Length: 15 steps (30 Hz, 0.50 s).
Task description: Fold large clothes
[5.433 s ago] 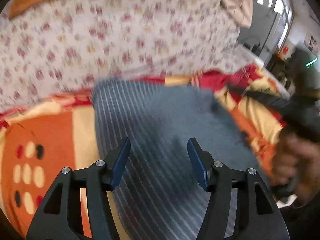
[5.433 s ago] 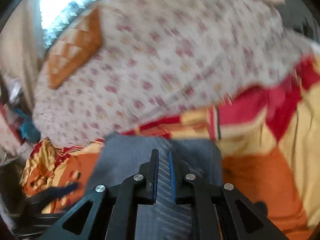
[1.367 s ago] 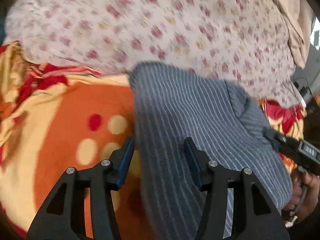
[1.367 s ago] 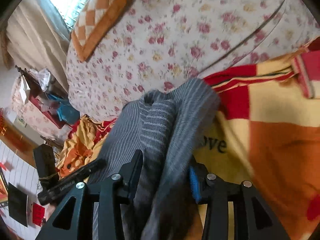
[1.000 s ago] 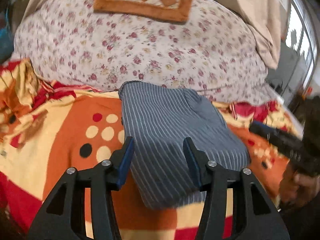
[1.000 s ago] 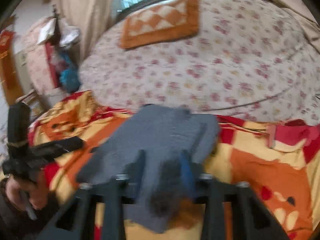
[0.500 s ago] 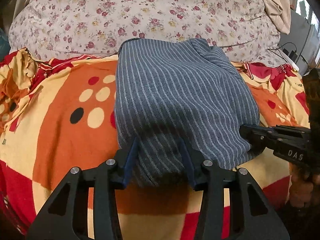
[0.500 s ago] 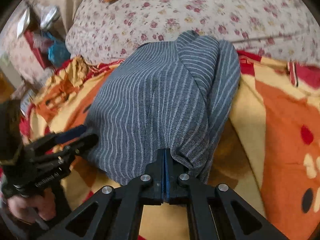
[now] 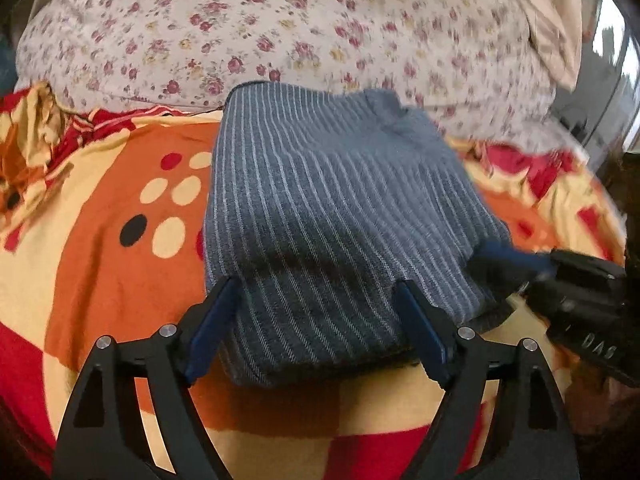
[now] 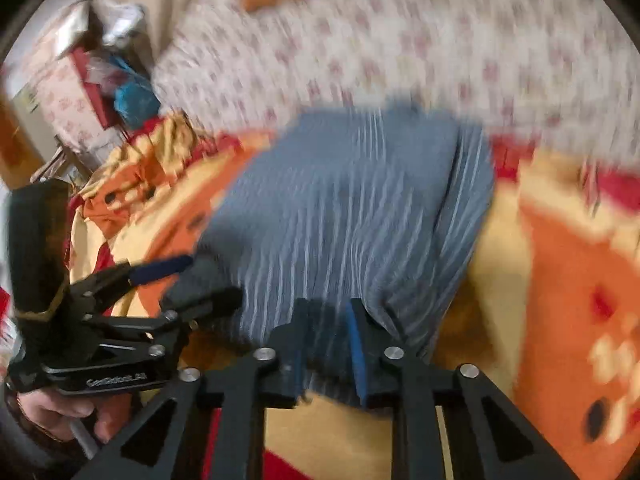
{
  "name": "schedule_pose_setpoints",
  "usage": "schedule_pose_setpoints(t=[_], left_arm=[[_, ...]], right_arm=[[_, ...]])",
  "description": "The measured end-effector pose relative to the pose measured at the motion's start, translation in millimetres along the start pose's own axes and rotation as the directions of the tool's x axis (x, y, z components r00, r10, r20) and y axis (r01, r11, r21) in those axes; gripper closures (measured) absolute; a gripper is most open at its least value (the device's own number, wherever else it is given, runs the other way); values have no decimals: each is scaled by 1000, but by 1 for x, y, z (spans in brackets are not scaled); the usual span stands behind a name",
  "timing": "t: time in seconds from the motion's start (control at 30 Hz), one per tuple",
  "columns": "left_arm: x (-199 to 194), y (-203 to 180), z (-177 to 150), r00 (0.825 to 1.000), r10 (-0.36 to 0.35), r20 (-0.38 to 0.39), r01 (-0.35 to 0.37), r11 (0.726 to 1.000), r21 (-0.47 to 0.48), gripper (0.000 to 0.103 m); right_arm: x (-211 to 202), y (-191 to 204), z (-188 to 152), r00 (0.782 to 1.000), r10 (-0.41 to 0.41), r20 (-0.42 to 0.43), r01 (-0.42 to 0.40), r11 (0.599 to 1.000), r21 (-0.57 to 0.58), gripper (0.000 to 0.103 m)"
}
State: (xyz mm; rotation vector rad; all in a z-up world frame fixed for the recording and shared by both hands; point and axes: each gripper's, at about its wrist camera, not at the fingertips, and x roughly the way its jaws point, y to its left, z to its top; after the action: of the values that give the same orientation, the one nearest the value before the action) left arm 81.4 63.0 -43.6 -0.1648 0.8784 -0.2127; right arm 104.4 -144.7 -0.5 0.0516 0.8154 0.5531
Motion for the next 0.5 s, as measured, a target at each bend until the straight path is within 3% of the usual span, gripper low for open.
schedule_pose_setpoints(t=[0.03, 0.07, 0.1, 0.17, 0.2, 0.27, 0.33, 0.43, 0.5], left_arm=[[-6, 3, 2, 999, -19, 27, 19, 1000, -16, 26], [-10, 5, 4, 998, -19, 61, 21, 999, -25, 37], [-14, 5, 5, 996, -1, 89, 4, 1000, -29, 41], [-11, 5, 6, 994, 22, 104, -21, 1000, -14, 56], [-2, 3, 4, 996, 45, 75, -45, 999, 0, 59], [13, -2, 1, 995, 98, 25, -99, 994, 53, 59], [13, -8, 0, 991, 130, 35, -133, 987, 92, 59], [12, -5, 0, 992, 119, 29, -121, 990, 77, 59], [11, -5, -1, 992, 119, 29, -121, 990, 75, 59]], right_arm=[[-9, 0, 4, 998, -11, 61, 11, 1000, -2, 85], [-12, -2, 7, 995, -23, 100, 23, 1000, 4, 85], [-10, -4, 9, 994, -39, 107, 38, 999, 10, 86], [9, -10, 9, 997, -67, 38, 66, 997, 30, 88], [30, -17, 5, 993, -99, -62, 102, 994, 50, 88], [57, -26, -6, 975, -97, -200, 117, 989, 88, 87], [55, -25, -3, 975, -108, -193, 125, 989, 78, 86], [52, -27, -3, 978, -75, -195, 95, 991, 96, 84], [39, -33, 1, 988, -63, -138, 80, 989, 124, 84]])
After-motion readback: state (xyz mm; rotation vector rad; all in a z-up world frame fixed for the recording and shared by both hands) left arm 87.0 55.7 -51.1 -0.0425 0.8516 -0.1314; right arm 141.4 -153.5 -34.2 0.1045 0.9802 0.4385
